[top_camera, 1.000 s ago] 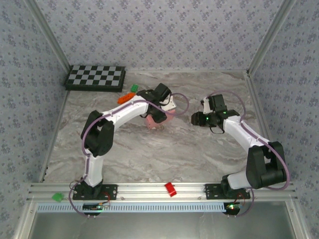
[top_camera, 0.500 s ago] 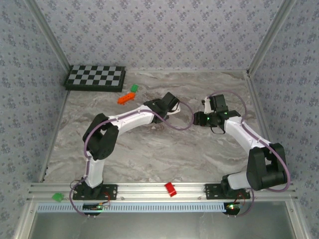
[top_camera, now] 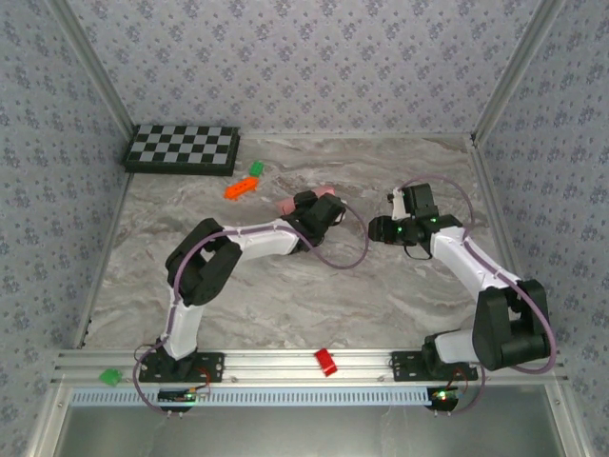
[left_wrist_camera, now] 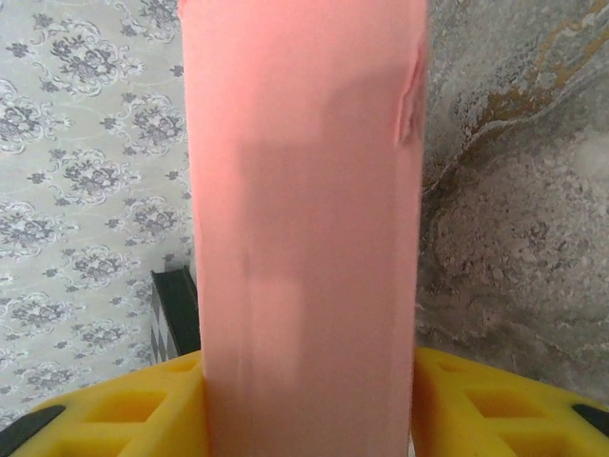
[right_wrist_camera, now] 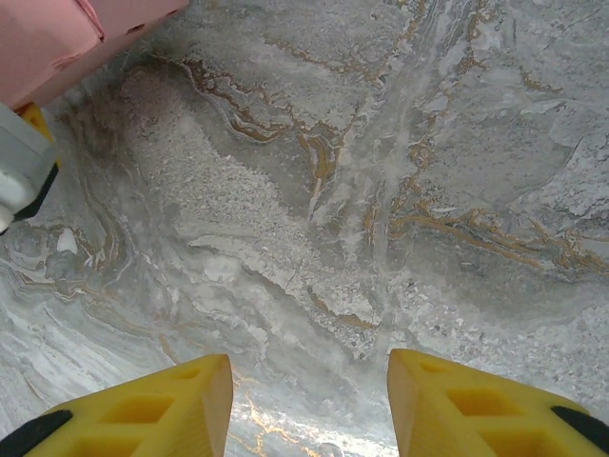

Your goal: Fold the paper box

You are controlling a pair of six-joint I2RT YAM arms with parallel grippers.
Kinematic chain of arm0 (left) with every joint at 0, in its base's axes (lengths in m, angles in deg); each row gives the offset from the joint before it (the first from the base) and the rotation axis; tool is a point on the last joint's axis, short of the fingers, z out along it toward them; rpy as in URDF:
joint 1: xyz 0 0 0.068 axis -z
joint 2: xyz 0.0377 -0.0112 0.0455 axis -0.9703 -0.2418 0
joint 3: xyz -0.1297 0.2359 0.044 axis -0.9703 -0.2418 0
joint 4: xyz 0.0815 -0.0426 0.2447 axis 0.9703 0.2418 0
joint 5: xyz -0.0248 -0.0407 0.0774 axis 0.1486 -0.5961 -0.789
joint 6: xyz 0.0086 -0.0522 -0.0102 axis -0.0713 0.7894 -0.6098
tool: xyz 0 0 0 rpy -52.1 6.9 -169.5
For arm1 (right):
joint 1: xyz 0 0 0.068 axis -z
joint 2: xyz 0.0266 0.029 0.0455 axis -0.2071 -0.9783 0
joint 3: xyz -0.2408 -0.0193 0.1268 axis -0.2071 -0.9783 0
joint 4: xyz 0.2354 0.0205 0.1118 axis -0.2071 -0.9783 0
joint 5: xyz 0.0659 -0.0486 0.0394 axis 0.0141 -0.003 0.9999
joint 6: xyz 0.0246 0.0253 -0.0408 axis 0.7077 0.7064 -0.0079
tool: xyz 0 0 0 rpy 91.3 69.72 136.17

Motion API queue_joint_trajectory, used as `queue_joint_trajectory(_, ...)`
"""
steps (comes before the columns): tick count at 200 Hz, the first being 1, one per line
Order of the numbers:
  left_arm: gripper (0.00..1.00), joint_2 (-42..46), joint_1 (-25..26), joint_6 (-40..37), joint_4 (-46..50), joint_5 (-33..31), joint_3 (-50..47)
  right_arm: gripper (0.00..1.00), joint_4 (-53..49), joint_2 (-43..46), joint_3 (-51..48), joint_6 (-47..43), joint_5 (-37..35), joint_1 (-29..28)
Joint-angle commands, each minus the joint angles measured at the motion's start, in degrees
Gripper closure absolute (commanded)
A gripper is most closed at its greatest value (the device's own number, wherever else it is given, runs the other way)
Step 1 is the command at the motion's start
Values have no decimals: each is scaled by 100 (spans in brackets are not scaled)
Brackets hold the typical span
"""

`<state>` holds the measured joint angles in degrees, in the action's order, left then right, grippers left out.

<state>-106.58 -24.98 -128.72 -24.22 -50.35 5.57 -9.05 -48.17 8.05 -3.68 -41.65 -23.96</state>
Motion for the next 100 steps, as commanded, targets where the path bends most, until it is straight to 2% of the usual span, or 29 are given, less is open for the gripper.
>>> queue_joint_trajectory(1,49,-60,54,-37,-504,-278,-9,52,-42,115,-61,87,57,41)
queue_joint_trajectory(41,48,-175,102,49,-517,-314,-46,52,-64,110,-87,84,65,50)
queue_joint_trajectory(100,37,-270,138,179,-432,-336,-15,52,-34,84,-128,83,61,68)
